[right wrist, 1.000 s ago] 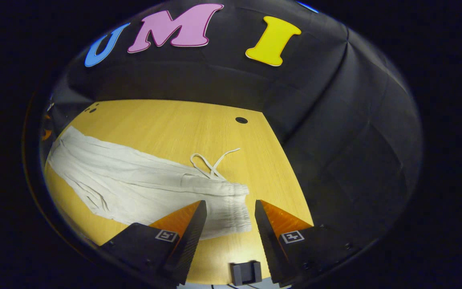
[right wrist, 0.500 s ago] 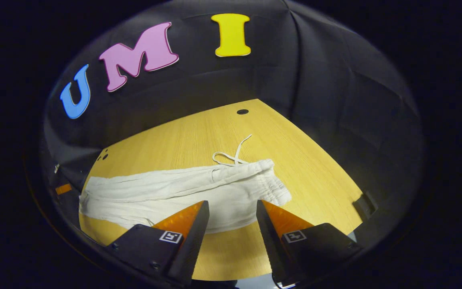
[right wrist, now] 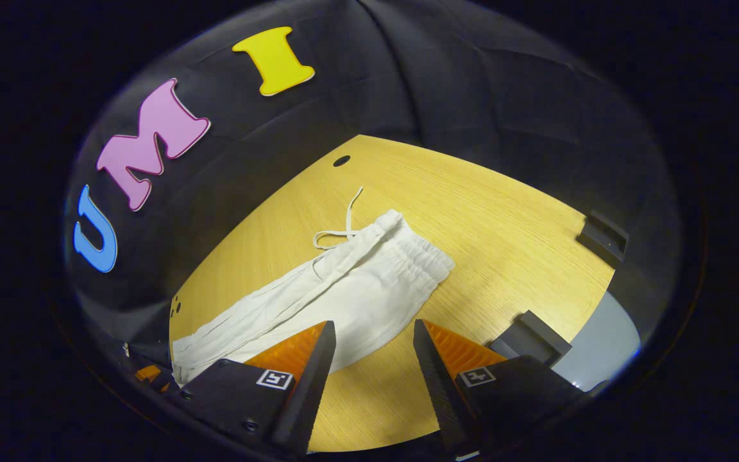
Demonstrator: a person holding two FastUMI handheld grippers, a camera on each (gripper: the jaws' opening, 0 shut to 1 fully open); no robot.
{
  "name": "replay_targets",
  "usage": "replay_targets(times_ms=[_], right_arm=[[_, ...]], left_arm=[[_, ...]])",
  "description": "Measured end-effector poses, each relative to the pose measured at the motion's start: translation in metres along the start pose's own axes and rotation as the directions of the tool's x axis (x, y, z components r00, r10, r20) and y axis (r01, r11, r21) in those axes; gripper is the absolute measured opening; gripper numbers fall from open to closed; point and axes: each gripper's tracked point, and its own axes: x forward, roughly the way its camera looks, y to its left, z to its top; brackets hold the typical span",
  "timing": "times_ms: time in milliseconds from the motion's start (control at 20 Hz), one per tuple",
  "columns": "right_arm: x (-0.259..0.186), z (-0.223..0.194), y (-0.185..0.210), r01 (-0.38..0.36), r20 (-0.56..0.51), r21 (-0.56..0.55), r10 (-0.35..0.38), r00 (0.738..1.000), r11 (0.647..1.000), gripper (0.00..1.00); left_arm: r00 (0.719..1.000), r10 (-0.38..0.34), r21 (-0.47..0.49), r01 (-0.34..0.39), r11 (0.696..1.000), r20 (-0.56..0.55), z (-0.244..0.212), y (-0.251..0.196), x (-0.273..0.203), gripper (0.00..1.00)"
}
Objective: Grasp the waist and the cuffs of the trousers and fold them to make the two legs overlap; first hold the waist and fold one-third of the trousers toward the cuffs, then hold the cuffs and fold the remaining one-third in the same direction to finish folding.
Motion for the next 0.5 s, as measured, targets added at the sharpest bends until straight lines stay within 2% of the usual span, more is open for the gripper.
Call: replay_targets(times_ms=[50,100,150,200,250,500], right_arm=[[0.005,-0.001,-0.006,0.015,-0.006,0.022,-0.015,1.000,1.000,0.78],[0.011,0.000,-0.010,0.025,-0.008,0.040,-0.025,1.000,0.999,0.78],[0.016,0.003,-0.014,0.036,-0.008,0.052,-0.035,0.999,0.998,0.78],[0.022,0.004,-0.017,0.040,-0.009,0.063,-0.040,0.999,0.997,0.78],[0.028,0.005,-0.019,0.043,-0.011,0.073,-0.042,0.999,0.996,0.78],[0.060,0.010,-0.033,0.096,-0.033,0.141,-0.092,0.995,0.985,0.78]], left_arm=[[1.000,0.005,-0.018,-0.005,1.000,0.000,-0.003,0.004,-0.002,0.92],[1.000,0.014,-0.031,-0.014,0.999,0.000,-0.004,0.007,-0.005,0.96],[1.000,0.023,-0.042,-0.023,0.999,-0.001,-0.007,0.010,-0.006,0.96],[1.000,0.031,-0.053,-0.031,0.998,-0.005,-0.010,0.013,-0.010,0.92],[0.999,0.038,-0.064,-0.038,0.997,-0.011,-0.013,0.015,-0.011,0.96],[0.995,0.079,-0.068,-0.083,0.994,-0.064,-0.035,0.028,-0.021,0.96]])
